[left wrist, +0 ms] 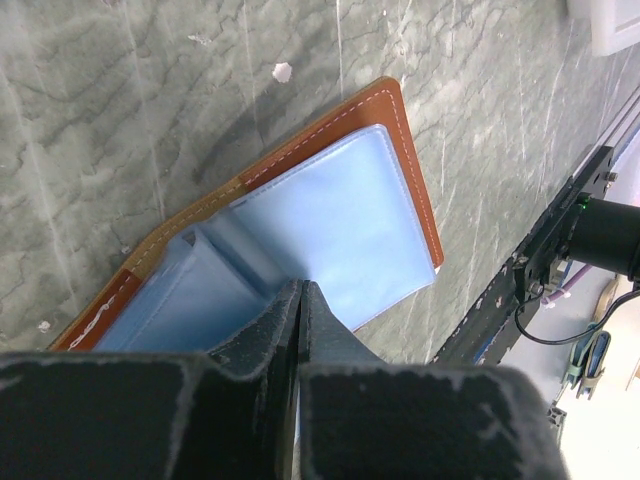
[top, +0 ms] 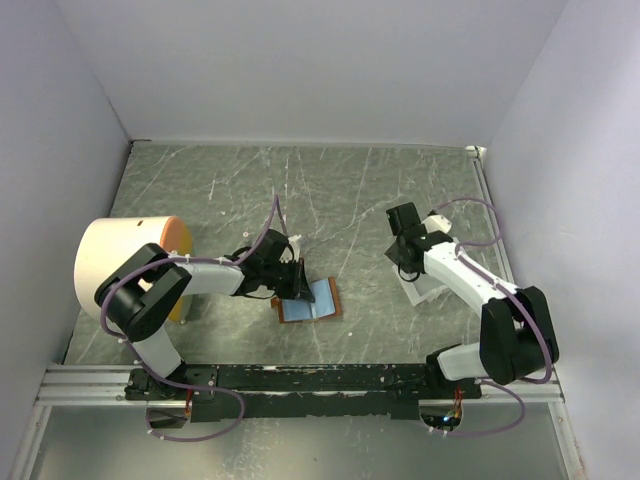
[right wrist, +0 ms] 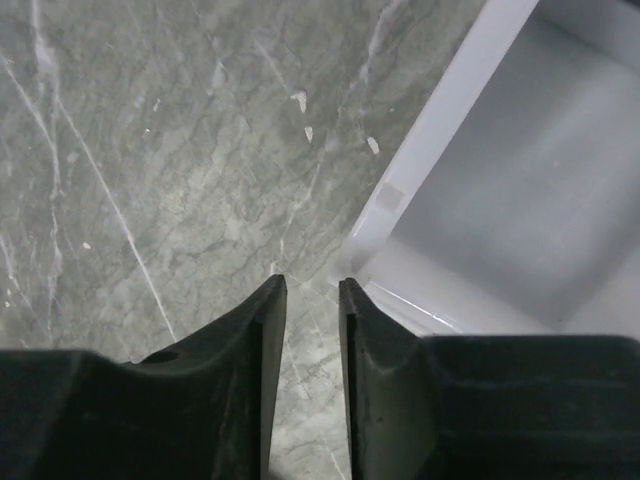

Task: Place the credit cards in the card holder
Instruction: Move the storage box to the center of the board.

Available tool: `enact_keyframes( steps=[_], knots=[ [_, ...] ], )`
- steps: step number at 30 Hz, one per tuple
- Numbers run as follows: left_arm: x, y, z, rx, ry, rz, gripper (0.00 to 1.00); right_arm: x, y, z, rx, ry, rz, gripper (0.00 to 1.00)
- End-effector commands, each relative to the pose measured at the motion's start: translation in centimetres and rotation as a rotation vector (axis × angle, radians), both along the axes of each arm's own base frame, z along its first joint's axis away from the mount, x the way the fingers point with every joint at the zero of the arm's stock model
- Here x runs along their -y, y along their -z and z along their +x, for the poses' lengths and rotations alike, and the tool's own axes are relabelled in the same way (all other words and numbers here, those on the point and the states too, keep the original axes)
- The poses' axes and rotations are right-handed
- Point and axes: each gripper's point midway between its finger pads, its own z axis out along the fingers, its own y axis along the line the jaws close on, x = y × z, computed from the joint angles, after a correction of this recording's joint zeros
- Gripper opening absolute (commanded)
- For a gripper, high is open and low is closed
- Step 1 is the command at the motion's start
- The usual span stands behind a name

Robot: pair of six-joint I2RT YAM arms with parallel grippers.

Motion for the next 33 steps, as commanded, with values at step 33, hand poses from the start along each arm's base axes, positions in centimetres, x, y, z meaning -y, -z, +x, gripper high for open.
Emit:
enact_keyframes(
  steps=[33],
  knots=[
    [-0.1, -1.0, -0.1, 0.031, 0.006, -0.041, 0.12, 5.0, -1.0, 1.4, -0.014, 0.336, -0.112, 0.17]
  ],
)
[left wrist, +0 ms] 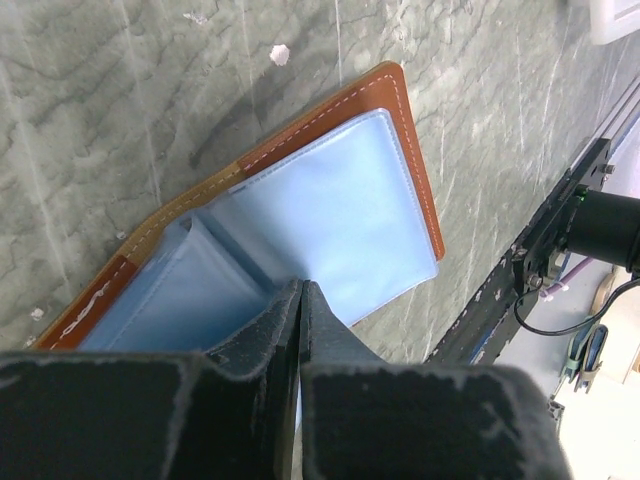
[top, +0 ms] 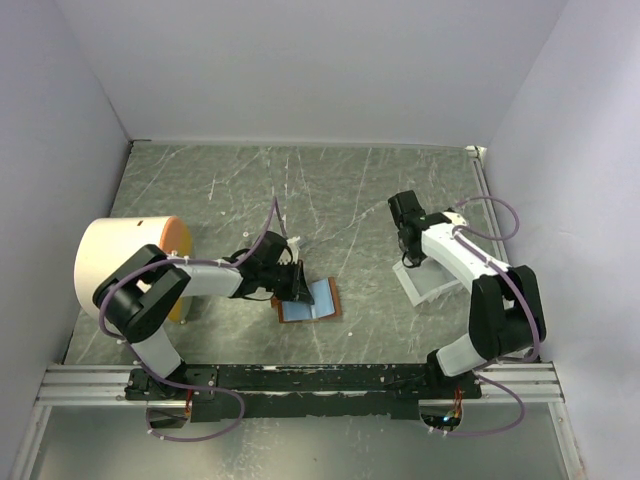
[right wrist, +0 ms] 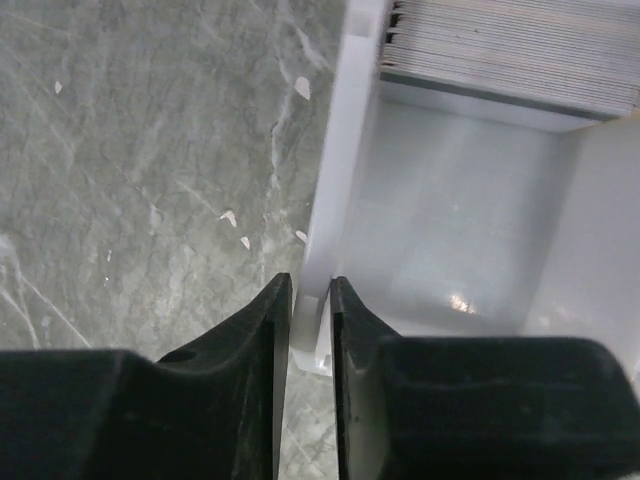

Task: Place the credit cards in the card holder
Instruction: Move the storage box to the center of the board.

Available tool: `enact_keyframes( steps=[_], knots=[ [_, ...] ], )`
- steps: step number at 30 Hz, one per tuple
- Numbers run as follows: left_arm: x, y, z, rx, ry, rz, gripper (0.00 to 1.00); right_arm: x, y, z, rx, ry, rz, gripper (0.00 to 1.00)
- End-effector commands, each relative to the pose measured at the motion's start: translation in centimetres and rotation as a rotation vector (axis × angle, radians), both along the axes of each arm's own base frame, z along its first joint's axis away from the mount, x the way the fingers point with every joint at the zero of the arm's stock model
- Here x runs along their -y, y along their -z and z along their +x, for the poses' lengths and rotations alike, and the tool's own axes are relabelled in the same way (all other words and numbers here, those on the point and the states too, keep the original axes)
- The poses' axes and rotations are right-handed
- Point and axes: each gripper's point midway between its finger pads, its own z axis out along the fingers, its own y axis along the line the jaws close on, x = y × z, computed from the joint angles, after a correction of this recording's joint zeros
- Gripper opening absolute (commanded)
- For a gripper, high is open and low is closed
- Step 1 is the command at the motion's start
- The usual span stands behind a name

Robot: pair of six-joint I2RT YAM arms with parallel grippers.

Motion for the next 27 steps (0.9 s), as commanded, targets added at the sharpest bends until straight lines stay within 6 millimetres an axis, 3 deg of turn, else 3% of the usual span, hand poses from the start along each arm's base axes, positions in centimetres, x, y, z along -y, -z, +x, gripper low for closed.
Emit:
enact_keyframes(
  steps=[1, 3, 9, 27],
  knots=[
    [0.0, -1.1, 0.4, 0.039, -0.002, -0.030, 0.12, -0.3, 0.2, 0.1, 0.026, -0.015, 0.033, 0.11],
    [-0.1, -1.1, 0.3, 0.039, -0.004, -0.029, 0.12, -1.3, 0.7, -0.2, 0.013, -0.048, 0.080, 0.05],
    [-0.3, -1.2, 0.2, 0.041, -0.006, -0.031, 0.12, -3.9, 1.6, -1.0, 0.018, -0.097, 0.223, 0.01],
    [-0.3, -0.9, 0.2, 0.030, -0.019, -0.027, 0.12, -9.4, 0.3, 1.8, 0.085, -0.113, 0.399, 0.00]
  ],
)
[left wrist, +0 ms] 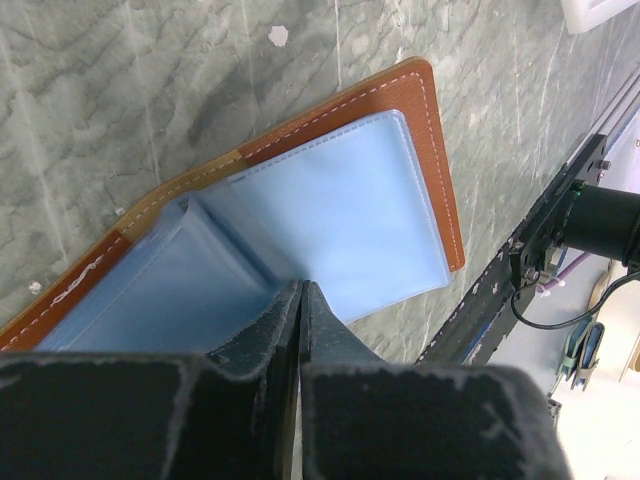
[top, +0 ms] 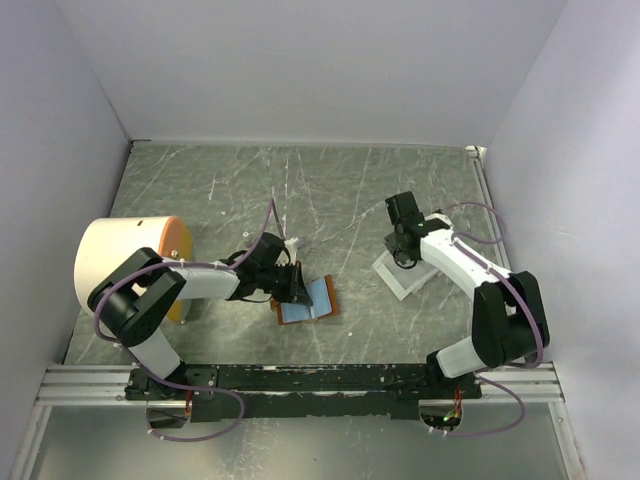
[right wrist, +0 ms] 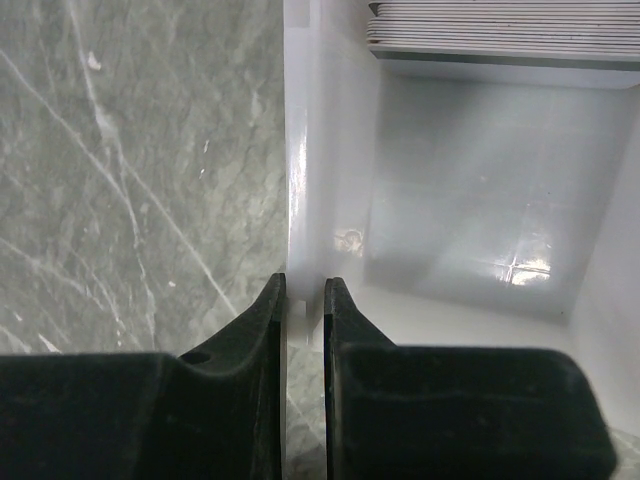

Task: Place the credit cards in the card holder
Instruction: Move the storage box to the center of the board, then pick up the credit card from the storage box.

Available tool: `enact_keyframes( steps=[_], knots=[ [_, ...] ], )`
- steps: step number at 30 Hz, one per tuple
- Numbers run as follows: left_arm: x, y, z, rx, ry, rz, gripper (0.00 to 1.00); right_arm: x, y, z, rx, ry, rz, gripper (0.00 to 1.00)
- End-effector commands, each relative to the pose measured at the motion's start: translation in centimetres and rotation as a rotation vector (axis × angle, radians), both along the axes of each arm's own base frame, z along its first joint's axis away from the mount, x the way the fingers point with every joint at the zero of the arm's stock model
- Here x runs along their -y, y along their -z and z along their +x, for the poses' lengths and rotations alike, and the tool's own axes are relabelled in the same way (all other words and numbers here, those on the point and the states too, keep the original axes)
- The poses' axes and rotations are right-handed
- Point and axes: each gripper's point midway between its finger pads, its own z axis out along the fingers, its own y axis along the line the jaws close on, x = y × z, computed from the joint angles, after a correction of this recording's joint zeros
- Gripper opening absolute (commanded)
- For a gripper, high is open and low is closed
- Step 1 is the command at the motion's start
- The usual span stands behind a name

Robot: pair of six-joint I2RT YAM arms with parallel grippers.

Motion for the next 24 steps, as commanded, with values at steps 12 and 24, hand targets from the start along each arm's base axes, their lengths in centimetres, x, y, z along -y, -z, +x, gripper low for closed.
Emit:
enact_keyframes(
  steps=[12, 24],
  knots=[
    [0.3, -1.2, 0.9, 0.045, -0.009, -0.030, 0.12, -1.6, -3.1, 2.3, 0.089, -0.446, -0.212, 0.43],
    [0.2, -1.2, 0.5, 0.041, 0.001, -0.030, 0.12, 1.7, -5.3, 1.6, 0.125, -0.997, -0.693, 0.38]
  ],
)
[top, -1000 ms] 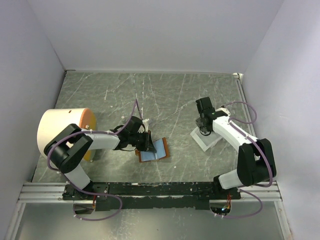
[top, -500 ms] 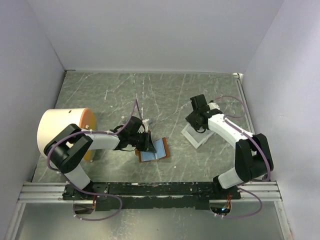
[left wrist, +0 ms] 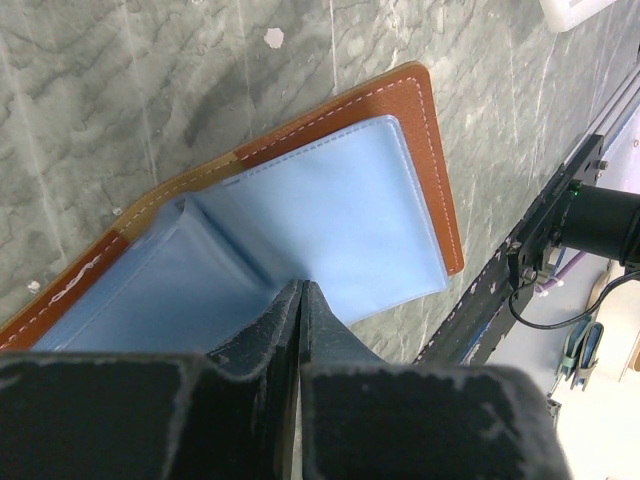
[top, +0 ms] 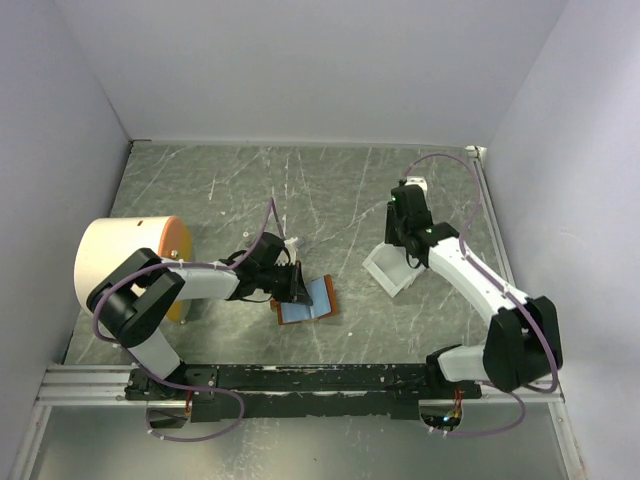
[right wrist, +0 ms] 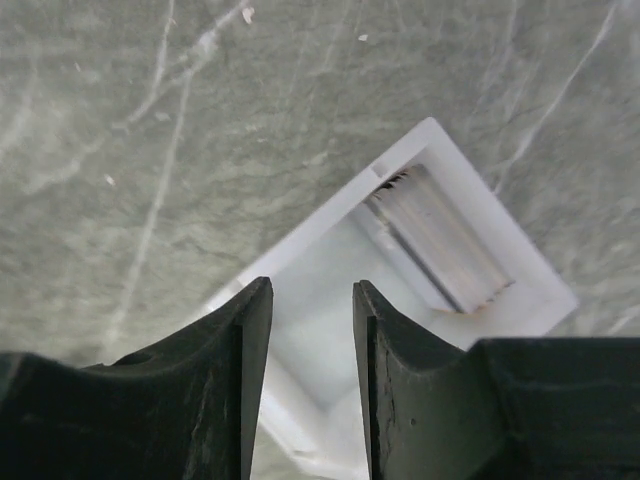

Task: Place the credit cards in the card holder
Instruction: Pick up the credit card from the storage box.

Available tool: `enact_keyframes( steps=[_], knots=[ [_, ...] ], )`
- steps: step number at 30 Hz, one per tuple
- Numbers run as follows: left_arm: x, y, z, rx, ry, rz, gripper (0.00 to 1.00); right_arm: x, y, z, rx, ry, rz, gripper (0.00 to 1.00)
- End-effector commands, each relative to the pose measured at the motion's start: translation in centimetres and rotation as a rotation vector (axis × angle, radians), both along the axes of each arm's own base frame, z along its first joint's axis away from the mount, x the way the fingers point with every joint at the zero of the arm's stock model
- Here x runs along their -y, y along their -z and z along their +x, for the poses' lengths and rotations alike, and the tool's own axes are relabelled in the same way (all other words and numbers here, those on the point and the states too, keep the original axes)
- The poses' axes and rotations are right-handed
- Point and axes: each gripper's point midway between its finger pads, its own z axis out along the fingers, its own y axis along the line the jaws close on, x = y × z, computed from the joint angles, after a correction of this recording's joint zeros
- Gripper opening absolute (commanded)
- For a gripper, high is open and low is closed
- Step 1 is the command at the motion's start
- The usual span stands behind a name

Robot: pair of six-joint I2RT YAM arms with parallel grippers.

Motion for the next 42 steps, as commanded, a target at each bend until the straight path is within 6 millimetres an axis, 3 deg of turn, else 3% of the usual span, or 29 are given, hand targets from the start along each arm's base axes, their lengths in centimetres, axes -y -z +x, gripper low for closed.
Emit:
enact_keyframes(
  steps=[1, 4, 8, 11, 20, 26, 42],
  knots=[
    [0.2, -1.0, 0.4, 0.032, 0.008, -0.032, 0.12, 1.8, 0.9, -0.6, 0.022, -0.272, -0.264, 0.38],
    [0.5, -1.2, 0.3, 0.033, 0.024, -0.046, 0.12, 3.6, 2.4, -1.1, -0.045, -0.267, -0.377, 0.38],
    [0.3, -1.2, 0.3, 0.038, 0.011, -0.044, 0.13, 2.6, 4.3, -0.8, -0.090, -0.390, -0.375, 0.40],
    [0.3, -1.1, 0.1, 0.028, 0.007, -0.058, 0.12, 3.5, 5.3, -0.1, -0.112, -0.369, -0.444, 0.42],
    [0.2, -0.5, -0.2, 0.016, 0.005, -0.050, 0.12, 4.8, 4.5, 1.8, -0.061, -0.382, -0.589, 0.45],
    [0.1, -0.7, -0.1, 0.022, 0.006, -0.048, 0.12, 5.5, 6.0, 1.6, -0.105, -0.405, -0.649, 0.45],
    [0.0, -1.0, -0.3, 0.030, 0.007, -0.057, 0.12, 7.1, 6.1, 1.3, -0.125, -0.380, -0.751, 0.41]
  ],
)
